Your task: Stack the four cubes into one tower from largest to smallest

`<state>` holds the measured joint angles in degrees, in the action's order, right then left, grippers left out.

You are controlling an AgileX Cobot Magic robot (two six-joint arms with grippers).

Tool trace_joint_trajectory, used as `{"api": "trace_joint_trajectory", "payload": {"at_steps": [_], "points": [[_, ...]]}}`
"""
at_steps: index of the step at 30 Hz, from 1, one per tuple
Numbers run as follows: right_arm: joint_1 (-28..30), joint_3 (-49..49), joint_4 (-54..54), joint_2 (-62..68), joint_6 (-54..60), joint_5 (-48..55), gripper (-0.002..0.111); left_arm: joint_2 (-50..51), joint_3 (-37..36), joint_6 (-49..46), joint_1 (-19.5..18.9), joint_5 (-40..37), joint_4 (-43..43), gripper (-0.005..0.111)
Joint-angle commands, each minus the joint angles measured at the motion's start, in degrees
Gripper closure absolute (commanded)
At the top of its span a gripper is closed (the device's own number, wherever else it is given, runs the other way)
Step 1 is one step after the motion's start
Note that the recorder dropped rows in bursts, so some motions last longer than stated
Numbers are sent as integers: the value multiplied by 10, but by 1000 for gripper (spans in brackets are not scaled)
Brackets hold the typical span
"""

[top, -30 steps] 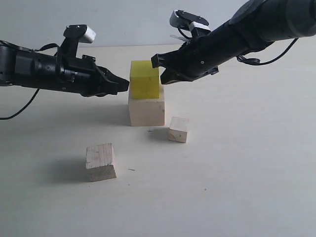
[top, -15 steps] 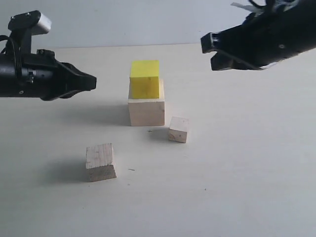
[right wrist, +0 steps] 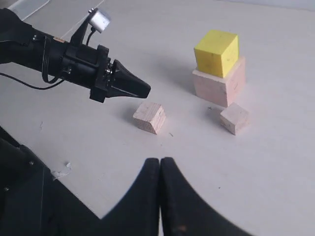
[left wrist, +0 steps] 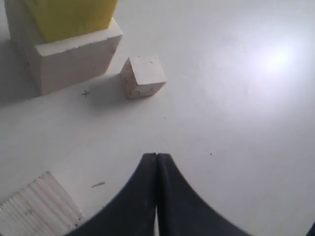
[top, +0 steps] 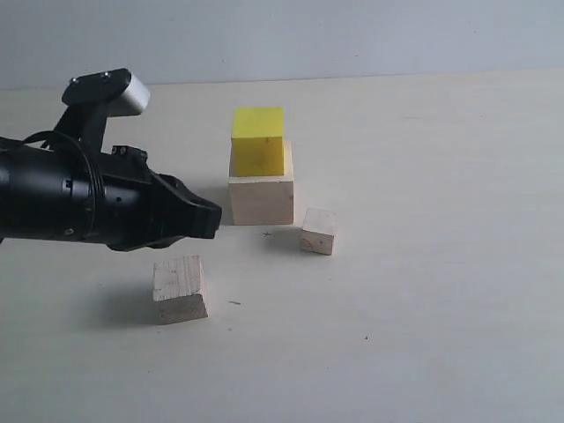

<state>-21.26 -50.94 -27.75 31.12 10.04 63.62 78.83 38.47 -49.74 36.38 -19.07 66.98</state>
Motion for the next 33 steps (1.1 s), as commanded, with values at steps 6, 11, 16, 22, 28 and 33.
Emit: {"api": "trace_joint_trajectory", "payload": {"at_steps": [6,11,16,22,28,33], "points": [[-1,4,10,-84,-19,35,108,-36,-32,8,87,120,-4,107],[-1,4,10,-105,-26,41,108,-110,-39,7,139,227,-4,107],[-1,4,10,-109,-27,41,108,-198,-39,-12,131,337,26,107],[-1,4,10,-109,-27,41,108,-281,-35,-320,114,527,220,107],[-1,4,8,-109,-28,34,108,-275,-15,-645,82,728,330,107],[-1,4,8,-109,-40,24,108,-274,-24,-659,55,689,330,107]]}}
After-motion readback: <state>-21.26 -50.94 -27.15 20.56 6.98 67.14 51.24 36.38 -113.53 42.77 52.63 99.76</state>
